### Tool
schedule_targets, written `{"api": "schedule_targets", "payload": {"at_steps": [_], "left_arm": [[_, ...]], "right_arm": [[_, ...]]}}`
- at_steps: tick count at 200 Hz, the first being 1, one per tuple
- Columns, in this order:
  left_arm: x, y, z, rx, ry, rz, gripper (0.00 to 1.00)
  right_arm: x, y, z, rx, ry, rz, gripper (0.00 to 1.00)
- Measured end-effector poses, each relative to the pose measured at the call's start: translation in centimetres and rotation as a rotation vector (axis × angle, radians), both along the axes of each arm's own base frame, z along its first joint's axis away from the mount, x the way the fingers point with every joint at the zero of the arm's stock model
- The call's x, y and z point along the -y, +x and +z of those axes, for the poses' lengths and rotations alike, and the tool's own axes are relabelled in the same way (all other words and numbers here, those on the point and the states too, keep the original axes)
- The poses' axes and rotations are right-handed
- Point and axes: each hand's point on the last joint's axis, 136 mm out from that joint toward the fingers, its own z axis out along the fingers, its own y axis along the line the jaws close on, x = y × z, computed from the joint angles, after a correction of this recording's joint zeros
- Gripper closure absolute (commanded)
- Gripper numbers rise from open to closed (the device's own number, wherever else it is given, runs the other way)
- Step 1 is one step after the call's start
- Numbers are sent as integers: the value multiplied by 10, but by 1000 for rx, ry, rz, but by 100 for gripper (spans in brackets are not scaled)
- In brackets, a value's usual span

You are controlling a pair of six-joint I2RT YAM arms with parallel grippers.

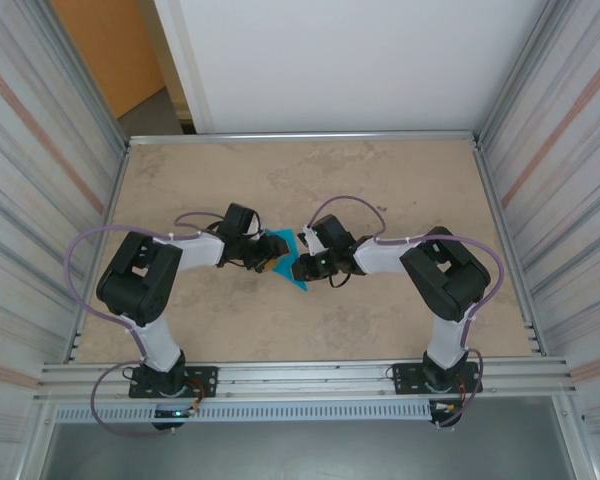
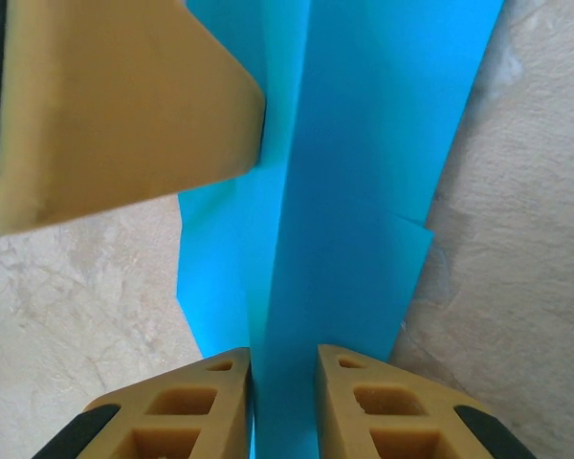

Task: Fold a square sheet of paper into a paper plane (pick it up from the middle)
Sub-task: Fourth fold the wing at the center of the table.

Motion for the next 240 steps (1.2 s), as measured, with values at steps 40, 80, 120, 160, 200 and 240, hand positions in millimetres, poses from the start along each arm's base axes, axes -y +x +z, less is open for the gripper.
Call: {"api": "schedule_targets", "payload": {"at_steps": [40, 80, 120, 160, 200, 240], "left_arm": [[0, 0, 0, 0, 0, 0, 50], [-1, 0, 1, 4, 17, -8, 49], [-8, -2, 2, 2, 89, -25, 46], [-11, -4, 13, 28, 99, -33, 46], [-10, -7, 29, 94, 36, -12, 51], [-2, -10, 32, 103, -48, -13, 63]], "right_arm": [[-2, 2, -1, -4, 3, -6, 81], [-1, 2, -1, -11, 3, -14, 83], [1, 1, -3, -22, 8, -14, 87], [4, -3, -4, -46, 33, -4, 87], [7, -4, -3, -80, 101, -7, 88], [12, -6, -2, -126, 148, -13, 88]]}}
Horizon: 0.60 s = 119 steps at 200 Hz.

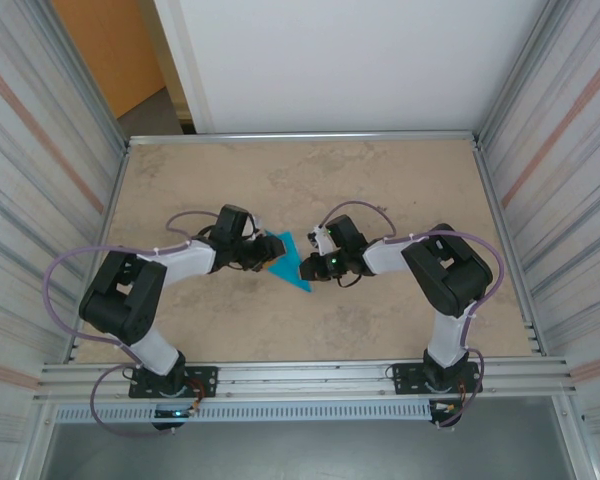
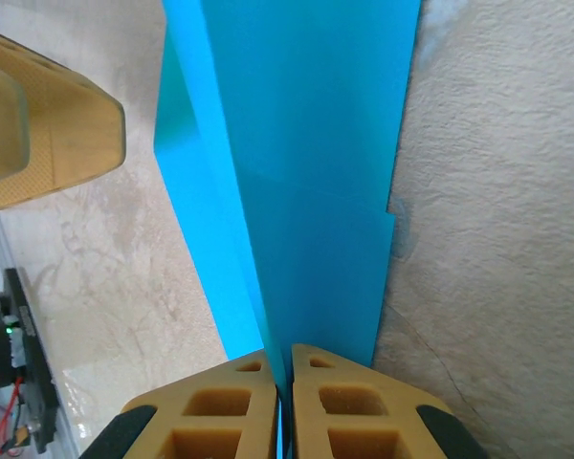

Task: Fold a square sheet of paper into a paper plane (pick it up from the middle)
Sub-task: Fourth fold the wing at the center of the table.

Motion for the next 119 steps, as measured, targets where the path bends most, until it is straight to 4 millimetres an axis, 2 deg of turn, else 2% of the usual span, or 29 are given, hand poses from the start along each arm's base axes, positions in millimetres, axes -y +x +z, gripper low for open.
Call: {"api": "schedule_targets", "payload": {"at_steps": [22, 53, 89, 119], "left_arm": [[8, 4, 6, 20, -48, -17, 68], [16, 7, -3, -2, -79, -40, 73], [22, 10, -11, -25, -92, -58, 75], [25, 11, -6, -8, -112, -70, 75]], "right_arm": [[2, -1, 0, -14, 13, 0, 88], [4, -2, 0, -26, 24, 4, 87], [4, -2, 1, -30, 27, 6, 87], [4, -3, 1, -31, 27, 7, 87]]}}
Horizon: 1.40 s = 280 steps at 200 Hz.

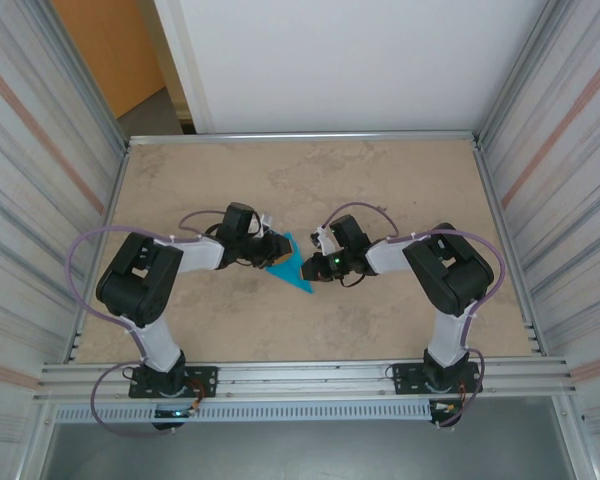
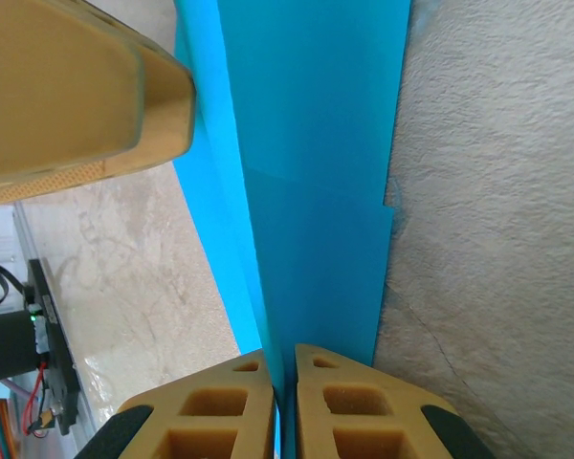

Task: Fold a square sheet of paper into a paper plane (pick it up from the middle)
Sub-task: Fourth fold the wing at the center of the table.

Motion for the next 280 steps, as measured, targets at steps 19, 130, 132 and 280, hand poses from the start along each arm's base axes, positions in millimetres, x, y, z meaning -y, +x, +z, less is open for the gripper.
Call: {"api": "schedule_targets", "payload": {"at_steps": [19, 130, 132, 280], "left_arm": [[0, 1, 1, 6, -3, 0, 75], [16, 5, 12, 26, -22, -36, 80], [16, 5, 12, 24, -20, -37, 80], [14, 1, -7, -36, 16, -43, 81]], "right_arm": [[0, 0, 0, -1, -1, 0, 87], [0, -1, 0, -22, -9, 4, 84], [0, -1, 0, -22, -9, 4, 84], [9, 3, 25, -20, -3, -27, 69]]}}
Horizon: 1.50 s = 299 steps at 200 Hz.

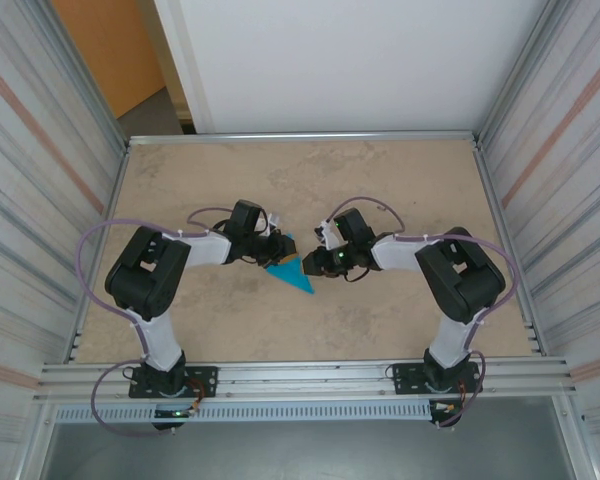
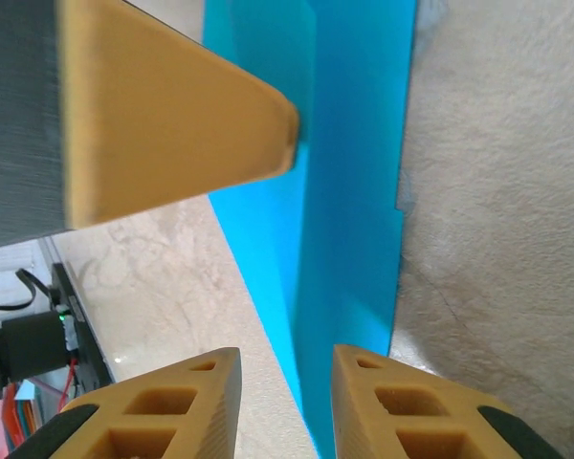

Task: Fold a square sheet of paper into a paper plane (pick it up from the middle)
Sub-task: Fourth fold the wing at the center of the table.

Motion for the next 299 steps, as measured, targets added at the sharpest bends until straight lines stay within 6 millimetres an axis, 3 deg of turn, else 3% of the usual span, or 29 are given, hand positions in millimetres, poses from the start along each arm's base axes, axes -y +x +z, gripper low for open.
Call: {"api": "schedule_targets", "payload": {"at_steps": [30, 131, 224, 299], "left_arm": [[0, 0, -1, -1, 1, 0, 81], [1, 1, -7, -14, 6, -1, 81], [2, 3, -6, -12, 4, -3, 81], [-6, 7, 14, 48, 6, -11, 81]], "right_arm": [[1, 3, 4, 14, -4, -13, 68], [2, -11, -24, -55, -79, -3, 78], [3, -11, -28, -70, -83, -11, 84], [5, -10, -30, -78, -84, -16, 86]]}}
